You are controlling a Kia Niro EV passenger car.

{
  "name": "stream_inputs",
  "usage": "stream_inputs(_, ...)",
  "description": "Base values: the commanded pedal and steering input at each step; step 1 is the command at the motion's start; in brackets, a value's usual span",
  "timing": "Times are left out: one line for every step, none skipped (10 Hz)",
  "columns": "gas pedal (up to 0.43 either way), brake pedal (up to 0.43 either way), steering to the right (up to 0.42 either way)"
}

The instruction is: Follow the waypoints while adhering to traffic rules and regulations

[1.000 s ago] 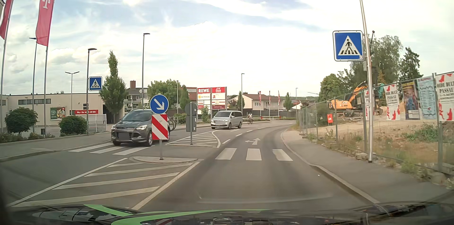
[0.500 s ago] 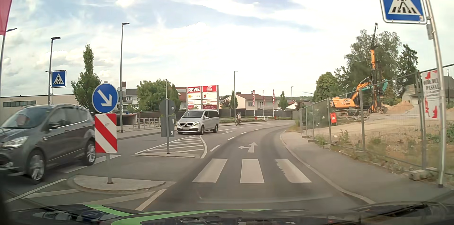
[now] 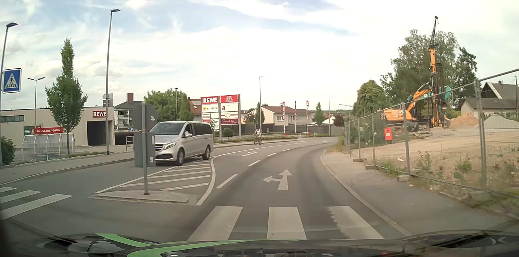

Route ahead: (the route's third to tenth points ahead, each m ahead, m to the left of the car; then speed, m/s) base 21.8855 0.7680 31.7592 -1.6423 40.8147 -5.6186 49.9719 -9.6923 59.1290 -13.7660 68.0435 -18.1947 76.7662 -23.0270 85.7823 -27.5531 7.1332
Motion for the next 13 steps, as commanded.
stream_inputs(0.000, 0.000, 0.023)
stream_inputs(0.000, 0.000, 0.018)
stream_inputs(0.000, 0.000, 0.012)
stream_inputs(0.000, 0.000, 0.009)
stream_inputs(0.000, 0.000, 0.009)
stream_inputs(0.000, 0.000, 0.009)
stream_inputs(0.000, 0.000, 0.009)
stream_inputs(0.000, 0.000, 0.010)
stream_inputs(0.000, 0.000, 0.012)
stream_inputs(0.000, 0.000, 0.013)
stream_inputs(0.000, 0.000, 0.015)
stream_inputs(0.000, 0.000, 0.018)
stream_inputs(0.000, 0.000, 0.021)
